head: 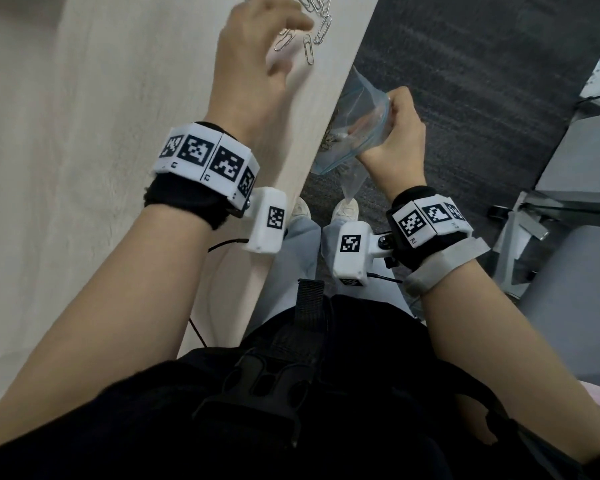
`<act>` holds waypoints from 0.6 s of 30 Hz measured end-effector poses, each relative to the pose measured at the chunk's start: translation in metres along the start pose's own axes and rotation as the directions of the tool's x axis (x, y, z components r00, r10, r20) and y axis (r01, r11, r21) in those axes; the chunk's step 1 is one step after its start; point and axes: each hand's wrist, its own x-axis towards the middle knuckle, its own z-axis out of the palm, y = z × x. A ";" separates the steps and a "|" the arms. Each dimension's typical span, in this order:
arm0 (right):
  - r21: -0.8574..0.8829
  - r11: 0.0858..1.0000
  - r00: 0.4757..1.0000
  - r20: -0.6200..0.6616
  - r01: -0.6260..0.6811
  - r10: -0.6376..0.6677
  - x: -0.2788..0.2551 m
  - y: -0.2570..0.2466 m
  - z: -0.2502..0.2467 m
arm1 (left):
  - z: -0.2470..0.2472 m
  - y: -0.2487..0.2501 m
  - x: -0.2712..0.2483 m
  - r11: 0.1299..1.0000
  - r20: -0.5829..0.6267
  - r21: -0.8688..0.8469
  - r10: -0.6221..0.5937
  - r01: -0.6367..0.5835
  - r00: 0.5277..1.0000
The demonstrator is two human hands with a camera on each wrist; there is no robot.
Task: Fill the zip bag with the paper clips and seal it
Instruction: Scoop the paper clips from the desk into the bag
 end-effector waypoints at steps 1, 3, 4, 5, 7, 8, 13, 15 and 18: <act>-0.001 1.000 1.000 -0.002 -0.001 0.001 0.001 0.000 0.000 | 0.000 -0.005 0.003 0.998 0.007 0.057 0.005 -0.005 1.000; 0.005 1.000 1.000 -0.003 0.003 -0.003 0.002 0.001 -0.001 | 0.001 -0.015 0.010 0.968 0.051 0.251 0.008 -0.020 0.999; 0.005 1.000 1.000 -0.002 0.007 -0.007 0.003 0.001 -0.001 | 0.002 -0.018 0.014 0.943 0.079 0.331 -0.013 -0.014 0.997; 0.000 1.000 1.000 0.000 0.009 -0.009 0.003 0.002 -0.001 | 0.003 -0.019 0.017 0.923 0.105 0.385 -0.034 -0.009 0.994; -0.006 1.000 1.000 0.001 0.004 -0.004 0.005 0.003 -0.002 | 0.006 -0.020 0.021 0.886 0.170 0.464 -0.070 -0.017 0.983; -0.003 1.000 1.000 -0.001 0.002 -0.002 0.006 0.004 -0.002 | 0.009 -0.019 0.023 0.863 0.204 0.505 -0.088 -0.028 0.975; -0.009 1.000 1.000 -0.007 -0.015 0.015 0.011 0.003 -0.004 | 0.016 -0.016 0.023 0.818 0.294 0.568 -0.095 -0.094 0.951; -0.012 1.000 1.000 -0.006 -0.023 0.023 0.012 0.002 -0.004 | 0.015 -0.015 0.018 0.851 0.285 0.518 -0.078 -0.085 0.955; -0.017 1.000 1.000 -0.007 -0.022 0.022 0.015 0.000 -0.004 | 0.009 -0.012 0.013 0.930 0.247 0.366 -0.055 -0.041 0.967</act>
